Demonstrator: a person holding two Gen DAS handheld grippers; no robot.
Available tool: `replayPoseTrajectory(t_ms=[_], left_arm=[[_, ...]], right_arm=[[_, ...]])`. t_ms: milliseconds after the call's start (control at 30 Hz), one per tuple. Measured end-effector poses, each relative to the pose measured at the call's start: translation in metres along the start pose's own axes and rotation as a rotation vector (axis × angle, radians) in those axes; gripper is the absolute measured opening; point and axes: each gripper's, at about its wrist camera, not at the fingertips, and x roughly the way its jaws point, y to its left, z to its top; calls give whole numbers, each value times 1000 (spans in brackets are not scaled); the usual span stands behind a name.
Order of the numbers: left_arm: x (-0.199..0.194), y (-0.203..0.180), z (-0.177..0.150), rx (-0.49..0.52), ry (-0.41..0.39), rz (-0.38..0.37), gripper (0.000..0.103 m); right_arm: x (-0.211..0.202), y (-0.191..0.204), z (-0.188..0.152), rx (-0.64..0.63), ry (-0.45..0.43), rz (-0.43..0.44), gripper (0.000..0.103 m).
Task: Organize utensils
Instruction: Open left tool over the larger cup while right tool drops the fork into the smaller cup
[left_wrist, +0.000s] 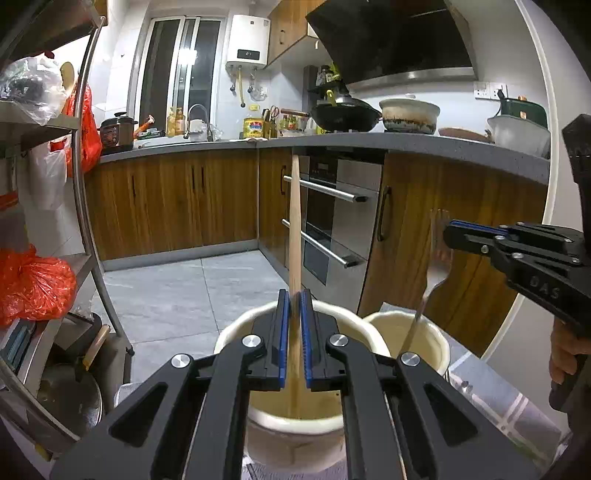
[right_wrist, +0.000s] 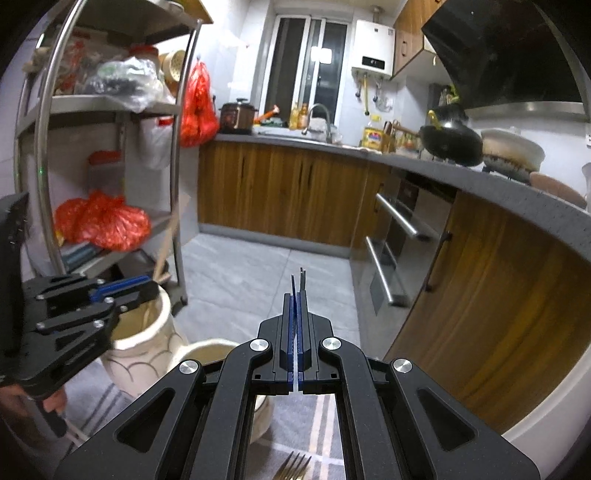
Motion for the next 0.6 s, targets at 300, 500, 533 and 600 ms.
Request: replayPoseTrajectory(t_ms=[300, 500, 533, 600], left_arm=[[-8, -2, 1, 26, -3, 19, 31], [-22, 5, 6, -10, -25, 50, 62], [-25, 7, 6, -17, -29, 50, 64], [-28, 9, 7, -25, -34, 53, 72]], right_arm=[[9, -3, -5, 17, 34, 11, 2], [11, -6, -6, 30, 47, 7, 2], [12, -7, -6, 35, 50, 9, 2], [11, -8, -7, 41, 50, 13, 7]])
